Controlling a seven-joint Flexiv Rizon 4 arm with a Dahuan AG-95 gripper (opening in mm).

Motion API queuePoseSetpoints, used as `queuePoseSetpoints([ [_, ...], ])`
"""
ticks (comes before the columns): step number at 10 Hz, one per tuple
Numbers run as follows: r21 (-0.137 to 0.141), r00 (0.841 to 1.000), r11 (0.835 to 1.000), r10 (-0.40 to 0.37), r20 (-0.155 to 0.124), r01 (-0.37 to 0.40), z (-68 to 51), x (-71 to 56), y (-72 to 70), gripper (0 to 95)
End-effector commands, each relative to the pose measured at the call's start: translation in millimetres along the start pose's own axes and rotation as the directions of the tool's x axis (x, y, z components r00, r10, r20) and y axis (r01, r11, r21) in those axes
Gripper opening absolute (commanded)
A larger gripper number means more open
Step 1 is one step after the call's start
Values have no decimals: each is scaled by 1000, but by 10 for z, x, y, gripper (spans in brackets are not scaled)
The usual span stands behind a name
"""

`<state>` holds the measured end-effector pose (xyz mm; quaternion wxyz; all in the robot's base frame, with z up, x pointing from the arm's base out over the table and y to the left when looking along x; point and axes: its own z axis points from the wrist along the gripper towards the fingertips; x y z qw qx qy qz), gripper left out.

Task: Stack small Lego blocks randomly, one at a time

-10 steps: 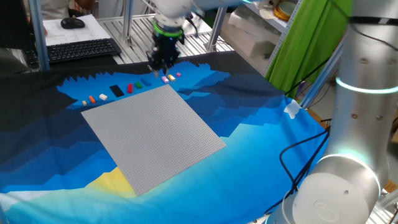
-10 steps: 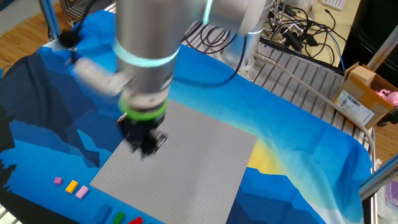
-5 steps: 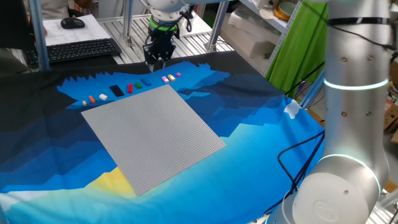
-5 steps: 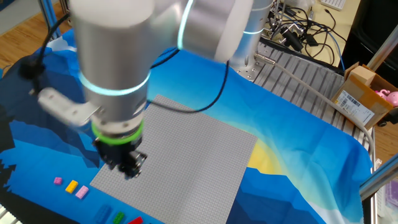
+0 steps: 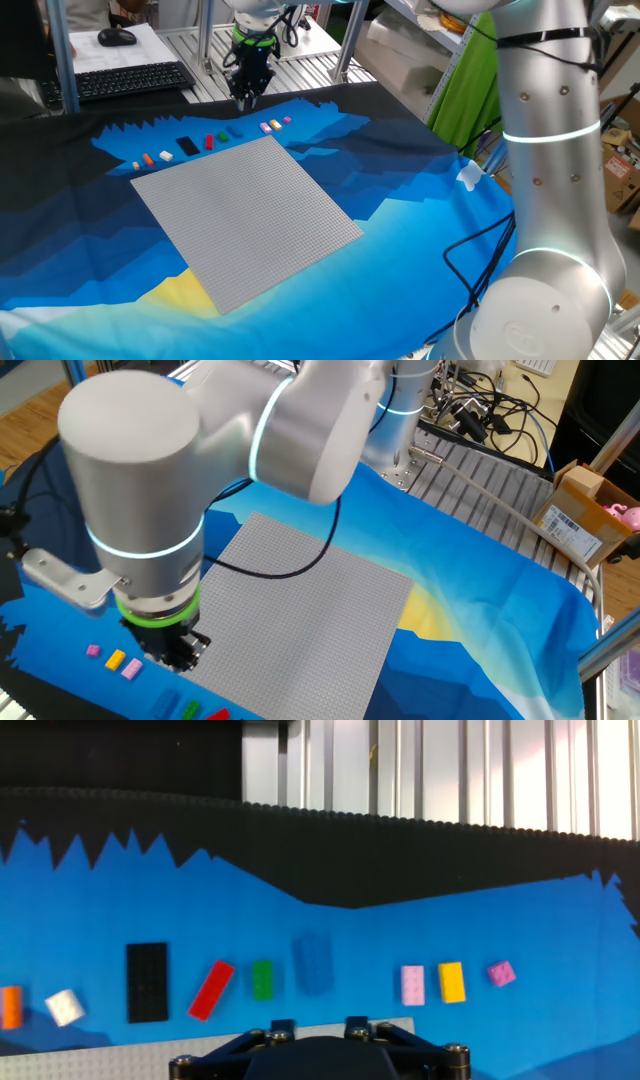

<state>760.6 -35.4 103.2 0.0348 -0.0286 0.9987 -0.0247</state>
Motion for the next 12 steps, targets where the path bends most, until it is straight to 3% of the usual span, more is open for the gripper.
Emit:
queuePoseSetpoints([
  [1,-1,1000,1000,-1,-3,1,55,-19,-22,380],
  [8,-34,1000,999,-6,10,7,419,-43,-54,380],
  [12,-34,1000,999,10,1,-10,416,-43,-51,380],
])
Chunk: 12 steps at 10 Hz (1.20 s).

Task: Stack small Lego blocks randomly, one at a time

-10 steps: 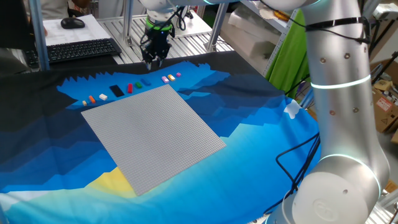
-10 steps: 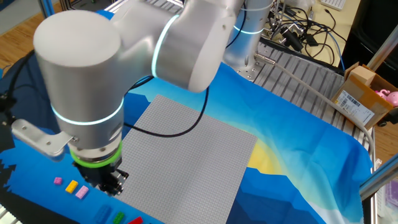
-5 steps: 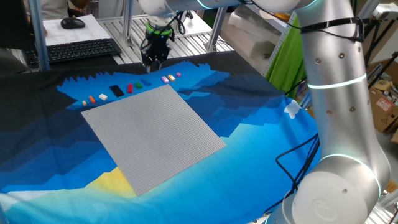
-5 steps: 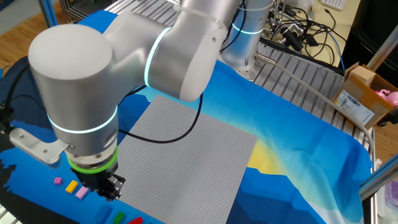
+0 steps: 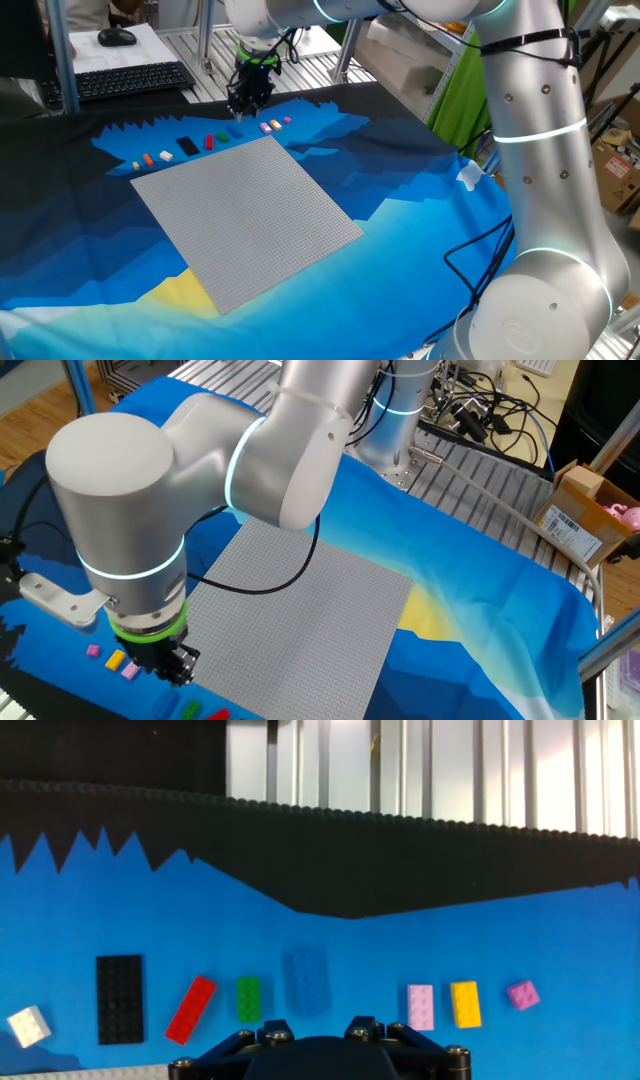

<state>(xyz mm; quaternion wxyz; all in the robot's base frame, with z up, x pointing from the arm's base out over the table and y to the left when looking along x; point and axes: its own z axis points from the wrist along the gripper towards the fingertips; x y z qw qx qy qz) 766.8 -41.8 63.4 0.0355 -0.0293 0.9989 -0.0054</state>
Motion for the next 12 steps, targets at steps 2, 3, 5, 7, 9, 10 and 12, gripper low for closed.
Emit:
queuePoseSetpoints([
  [2,4,1000,1000,13,-17,-13,11,-12,-4,190],
  [3,-1,1000,1000,-7,-18,7,11,-12,-4,190],
  [5,-18,998,998,-62,-17,62,11,-12,-4,190],
  [7,-17,997,997,-71,-12,71,11,-12,-4,190],
  [9,-18,997,997,-73,-14,73,49,-83,-6,190],
  [10,-19,997,997,-71,-18,71,113,-157,-6,190],
  [12,-22,998,998,-66,-13,66,221,-208,3,190],
])
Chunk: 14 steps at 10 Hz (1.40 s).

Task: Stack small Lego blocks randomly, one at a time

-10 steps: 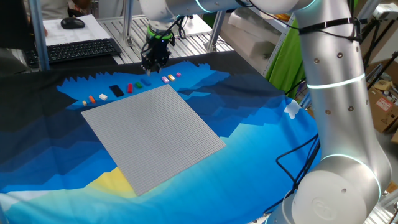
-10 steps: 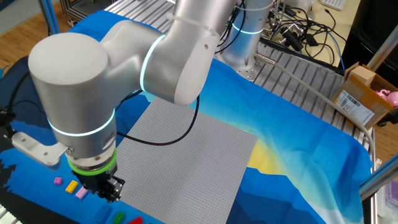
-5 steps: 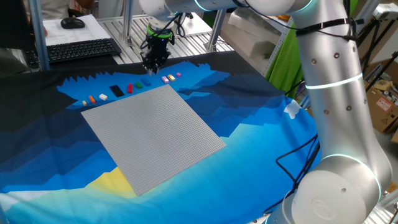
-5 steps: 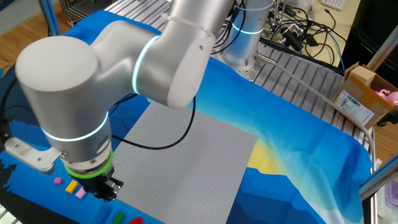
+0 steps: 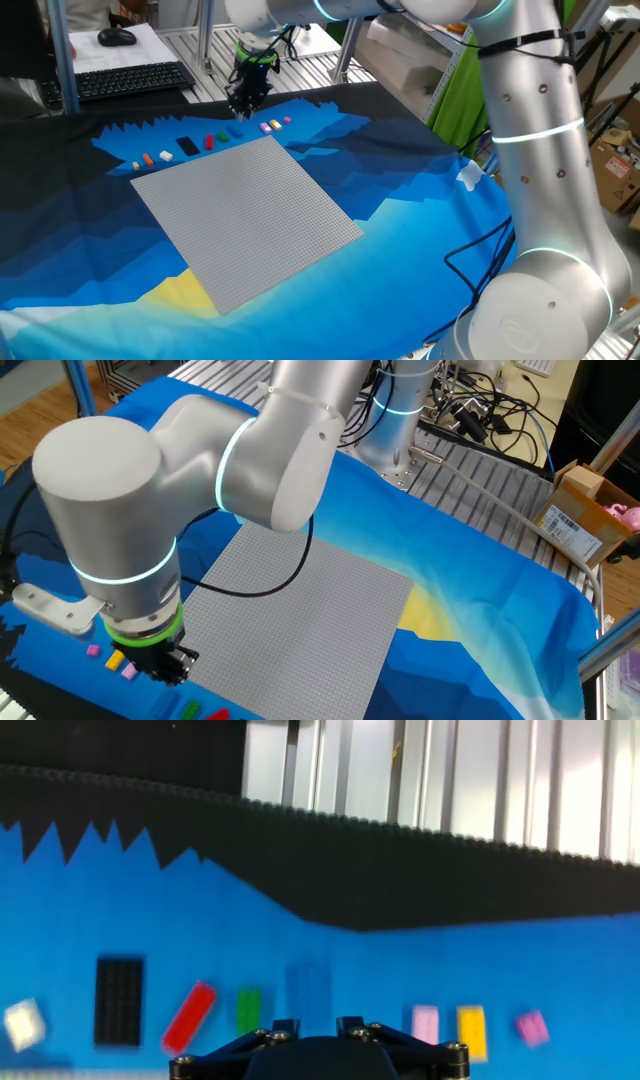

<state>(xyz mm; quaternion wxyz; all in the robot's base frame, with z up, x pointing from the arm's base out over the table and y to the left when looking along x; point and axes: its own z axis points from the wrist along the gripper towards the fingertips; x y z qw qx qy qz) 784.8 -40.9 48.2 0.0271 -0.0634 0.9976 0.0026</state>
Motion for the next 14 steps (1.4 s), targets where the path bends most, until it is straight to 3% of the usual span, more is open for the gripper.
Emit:
queuePoseSetpoints([
  [1,-4,1000,1000,6,2,-6,78,-41,2,190],
  [7,-13,1000,1000,9,7,-9,264,-35,37,190],
  [14,-17,1000,1000,17,12,-16,362,-15,64,190],
])
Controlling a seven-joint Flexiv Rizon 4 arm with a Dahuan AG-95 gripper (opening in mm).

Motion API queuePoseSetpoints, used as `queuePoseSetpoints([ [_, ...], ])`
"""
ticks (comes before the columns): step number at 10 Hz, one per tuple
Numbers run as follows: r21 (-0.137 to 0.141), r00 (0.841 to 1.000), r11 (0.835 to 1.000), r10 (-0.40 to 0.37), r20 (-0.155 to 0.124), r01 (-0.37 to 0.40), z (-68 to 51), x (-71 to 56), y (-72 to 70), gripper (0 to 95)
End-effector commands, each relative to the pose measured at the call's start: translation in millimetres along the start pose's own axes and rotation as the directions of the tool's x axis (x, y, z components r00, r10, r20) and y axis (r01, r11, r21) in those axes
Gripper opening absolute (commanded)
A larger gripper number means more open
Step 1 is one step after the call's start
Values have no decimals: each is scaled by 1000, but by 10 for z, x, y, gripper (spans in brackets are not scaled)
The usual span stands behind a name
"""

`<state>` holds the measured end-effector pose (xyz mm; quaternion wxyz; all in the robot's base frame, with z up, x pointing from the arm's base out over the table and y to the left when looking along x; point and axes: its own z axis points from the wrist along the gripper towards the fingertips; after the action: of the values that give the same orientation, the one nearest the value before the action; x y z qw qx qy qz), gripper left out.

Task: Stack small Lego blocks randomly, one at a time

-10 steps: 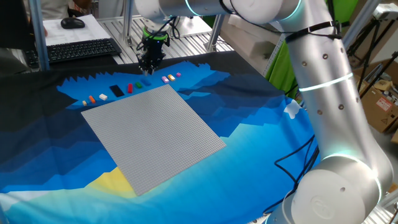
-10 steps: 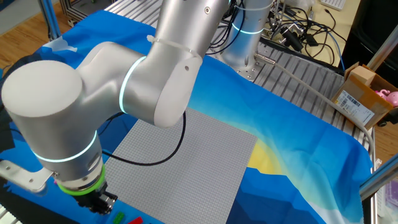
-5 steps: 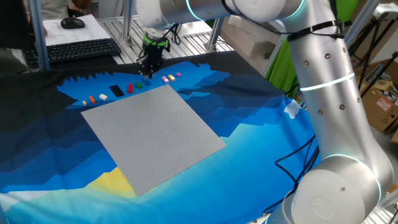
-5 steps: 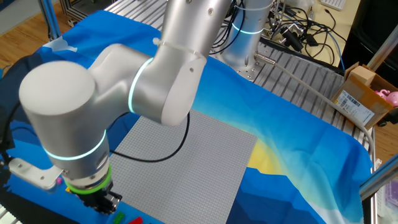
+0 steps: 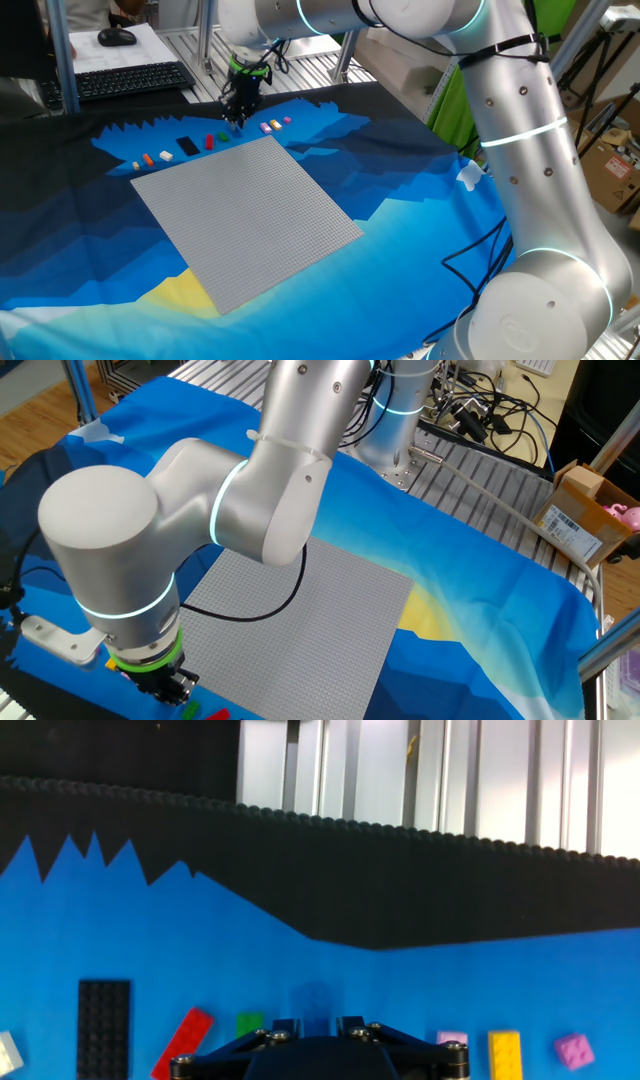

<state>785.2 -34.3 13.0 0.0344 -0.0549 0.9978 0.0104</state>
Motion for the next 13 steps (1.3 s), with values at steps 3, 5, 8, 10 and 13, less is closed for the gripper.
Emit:
queuePoseSetpoints([
  [3,-4,1000,1000,-3,-3,3,27,-20,6,190],
  [5,-6,1000,1000,-4,-2,4,36,-18,10,190],
  [8,-8,1000,1000,-7,-1,7,43,-14,12,0],
  [10,-8,1000,1000,-7,1,7,47,-11,14,0],
  [13,-5,1000,1000,0,-7,0,2,-13,24,0],
])
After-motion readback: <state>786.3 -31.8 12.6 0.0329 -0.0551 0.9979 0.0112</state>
